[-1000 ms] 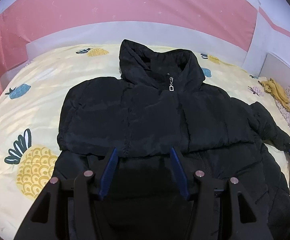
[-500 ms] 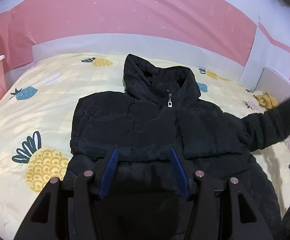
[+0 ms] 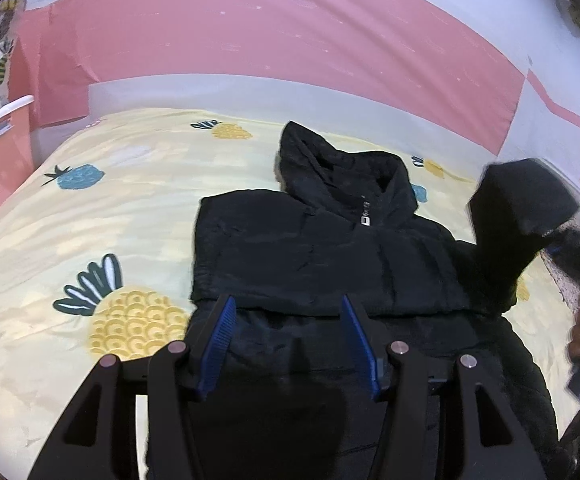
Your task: Fold large clothes
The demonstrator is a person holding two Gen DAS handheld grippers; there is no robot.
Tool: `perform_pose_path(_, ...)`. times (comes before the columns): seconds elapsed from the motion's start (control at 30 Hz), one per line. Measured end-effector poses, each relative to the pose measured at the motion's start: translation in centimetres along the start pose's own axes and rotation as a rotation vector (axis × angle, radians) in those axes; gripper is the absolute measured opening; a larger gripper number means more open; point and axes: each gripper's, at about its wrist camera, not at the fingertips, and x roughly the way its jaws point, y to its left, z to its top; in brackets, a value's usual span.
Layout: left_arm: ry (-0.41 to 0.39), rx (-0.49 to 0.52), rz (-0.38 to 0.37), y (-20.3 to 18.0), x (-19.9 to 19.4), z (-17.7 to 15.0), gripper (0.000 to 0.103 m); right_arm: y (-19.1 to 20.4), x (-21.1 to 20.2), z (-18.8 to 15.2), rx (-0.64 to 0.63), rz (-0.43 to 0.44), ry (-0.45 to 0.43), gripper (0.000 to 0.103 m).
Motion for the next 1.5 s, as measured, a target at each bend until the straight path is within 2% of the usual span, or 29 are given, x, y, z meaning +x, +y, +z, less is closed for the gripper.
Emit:
perform_pose_path(0.1, 0.001, -0.013, 0.011, 1.0, 0.0, -0.1, 0.057, 1.0, 5.2, -1.6, -0.025, -0.012, 0.113, 0.016)
perform_pose_path(0.2, -0.002, -0.026, 0.009, 1.8, -0.3, 0.0, 0.057, 1.6, 9.3, -3.4, -0.032, 0.006, 0.224, 0.031)
perform_pose_path(0.23, -0.004, -0.028, 0.011, 1.9, -0.3, 0.0, 0.057, 1.9, 10.4, -4.0, -0.035, 0.005, 0.249, 0.039)
perform_pose_path(0.27, -0.007, -0.029, 0.013, 2.0, -0.4, 0.1, 0.057, 2.0, 10.5, -4.3, -0.041, 0.01, 0.255, 0.041)
perform_pose_path(0.33, -0.011, -0.031, 0.012, 2.1, -0.6, 0.4, 0.057, 2.8, 10.2, -4.5, -0.063, 0.032, 0.242, 0.05)
perform_pose_path(0.43, -0.019, -0.041, -0.003, 1.8, -0.8, 0.9, 0.063, 3.9, 8.9, -4.0, -0.089, 0.086, 0.221, 0.05)
perform_pose_path(0.53, -0.025, -0.036, -0.023, 0.7, -0.9, 1.6, 0.065, 4.7, 7.2, -3.2, -0.121, 0.121, 0.186, 0.05)
perform_pose_path(0.7, -0.022, 0.028, -0.068, -2.7, 0.0, 2.7, 0.065, 2.9, 4.0, -2.1, -0.128, 0.162, 0.126, 0.05)
perform_pose_path(0.8, -0.01, 0.062, -0.108, -5.1, 1.3, 3.3, 0.065, 0.6, 2.1, -1.5, -0.141, 0.111, 0.094, 0.05)
perform_pose_path(0.87, 0.01, 0.088, -0.128, -6.7, 2.6, 3.3, 0.065, -1.7, 1.4, -1.2, -0.122, 0.047, 0.083, 0.05)
perform_pose_path(1.0, 0.065, 0.143, -0.181, -10.1, 6.2, 3.1, 0.065, -7.3, 0.5, -0.9, -0.042, -0.14, 0.088, 0.05)
perform_pose_path(1.07, 0.087, 0.182, -0.19, -11.7, 8.4, 2.7, 0.064, -9.9, 0.6, -0.9, 0.003, -0.2, 0.087, 0.05)
perform_pose_path(1.1, 0.092, 0.202, -0.182, -12.3, 9.6, 2.4, 0.053, -11.1, 0.8, -1.0, 0.021, -0.237, 0.087, 0.048)
perform_pose_path(1.13, 0.098, 0.224, -0.156, -12.7, 10.7, 2.1, 0.037, -12.0, 1.3, -1.1, 0.031, -0.266, 0.091, 0.042)
perform_pose_path(1.17, 0.119, 0.245, -0.1, -12.9, 12.4, 1.7, 0.032, -12.5, 1.7, -1.2, 0.037, -0.277, 0.097, 0.039)
perform_pose_path(1.2, 0.144, 0.244, -0.059, -12.5, 13.8, 1.4, 0.021, -13.0, 2.4, -1.4, 0.045, -0.281, 0.109, 0.039)
perform_pose_path(1.23, 0.167, 0.226, -0.038, -11.9, 15.1, 1.1, 0.016, -13.2, 3.2, -1.6, 0.045, -0.274, 0.12, 0.038)
perform_pose_path(1.33, 0.174, 0.188, -0.025, -10.6, 16.6, 1.0, 0.012, -12.7, 6.0, -2.3, -0.005, -0.282, 0.168, 0.038)
perform_pose_path(1.5, 0.172, 0.245, 0.026, -11.4, 16.9, 0.8, 0.012, -11.6, 8.9, -3.2, -0.128, -0.374, 0.211, 0.038)
